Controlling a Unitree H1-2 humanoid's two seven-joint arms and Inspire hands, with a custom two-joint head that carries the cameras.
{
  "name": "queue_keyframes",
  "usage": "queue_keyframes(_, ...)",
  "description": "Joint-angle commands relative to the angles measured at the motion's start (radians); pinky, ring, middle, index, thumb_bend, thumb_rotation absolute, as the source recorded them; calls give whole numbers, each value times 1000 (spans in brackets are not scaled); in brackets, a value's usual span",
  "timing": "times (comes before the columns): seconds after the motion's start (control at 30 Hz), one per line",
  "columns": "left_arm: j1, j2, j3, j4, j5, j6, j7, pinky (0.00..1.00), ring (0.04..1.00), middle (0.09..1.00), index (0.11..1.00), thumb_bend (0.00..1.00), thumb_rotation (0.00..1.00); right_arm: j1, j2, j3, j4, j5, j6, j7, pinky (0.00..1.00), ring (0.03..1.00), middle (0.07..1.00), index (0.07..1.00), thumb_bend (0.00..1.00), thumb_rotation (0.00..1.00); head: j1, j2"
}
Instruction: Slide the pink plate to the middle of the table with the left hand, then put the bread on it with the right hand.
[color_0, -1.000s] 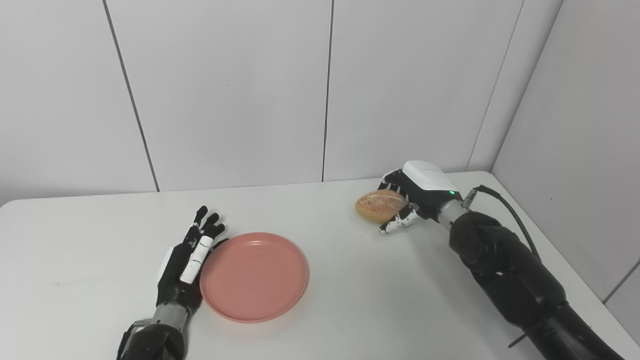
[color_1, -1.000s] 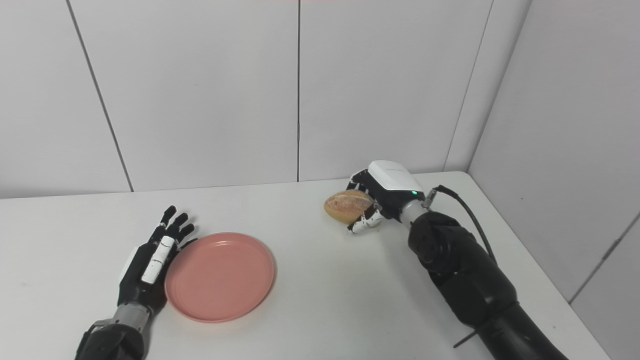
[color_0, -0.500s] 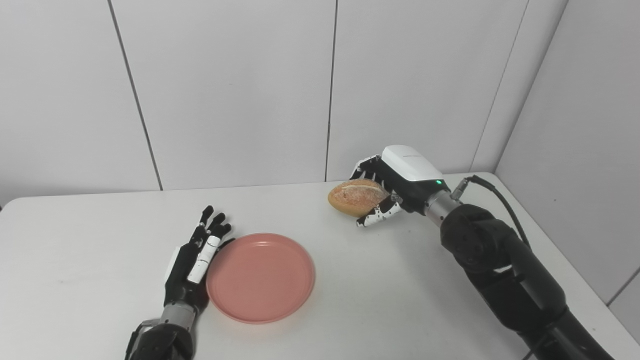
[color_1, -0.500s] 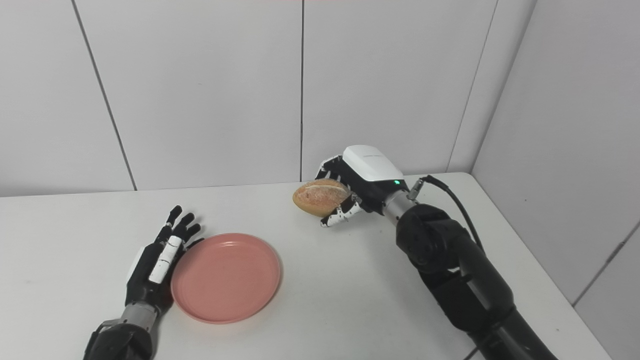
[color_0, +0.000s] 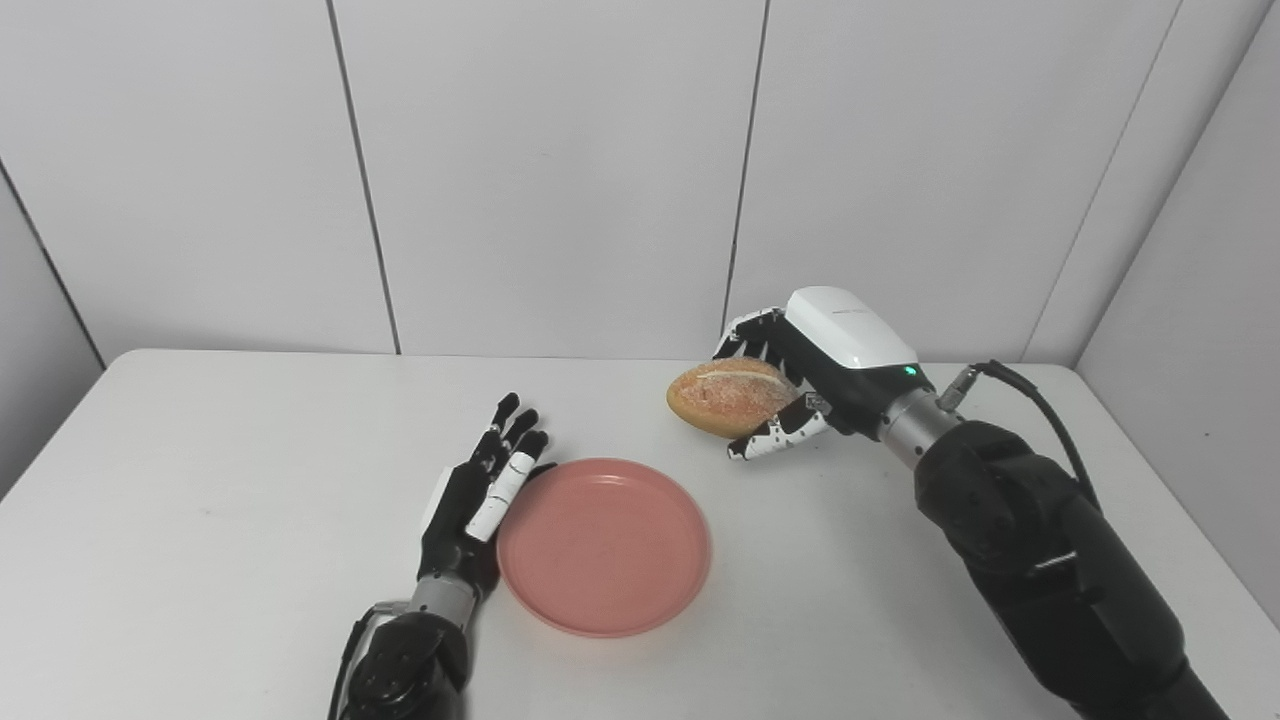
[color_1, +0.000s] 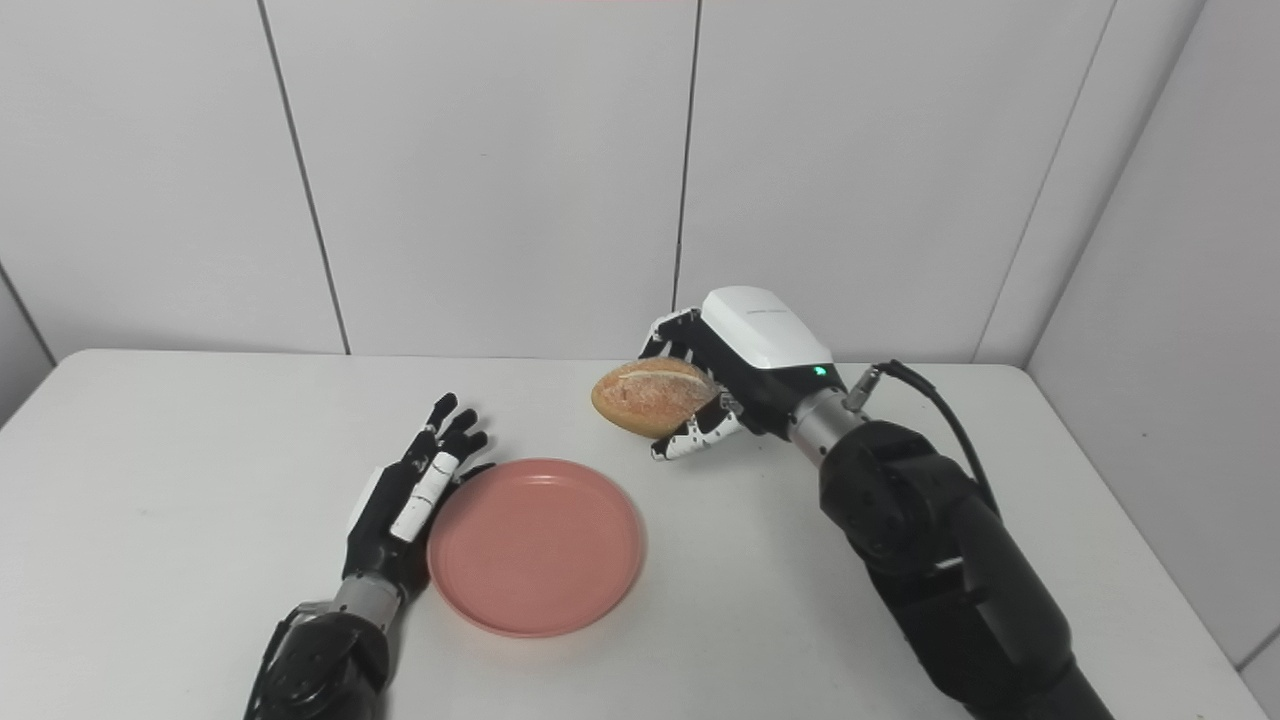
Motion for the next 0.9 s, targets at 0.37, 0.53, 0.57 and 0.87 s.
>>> queue_keyframes(0.37,30,-31,-11,12,24,54,32,746,899,951,956,860,651,-68,38,46,-52,-10,-64,13,367,422,479,488,529,0,53,4)
queue_keyframes(0.53,30,-31,-15,9,36,53,37,745,897,948,956,863,660,-68,58,64,-35,-10,-66,18,381,435,481,488,529,0,66,5)
queue_keyframes(0.57,30,-31,-16,8,37,53,38,742,898,946,955,858,661,-68,62,68,-31,-11,-64,20,383,439,484,486,529,0,66,5)
queue_keyframes(0.87,28,-26,-15,-1,30,64,33,758,908,949,956,850,664,-83,99,96,45,17,-58,65,346,407,458,505,528,0,60,19)
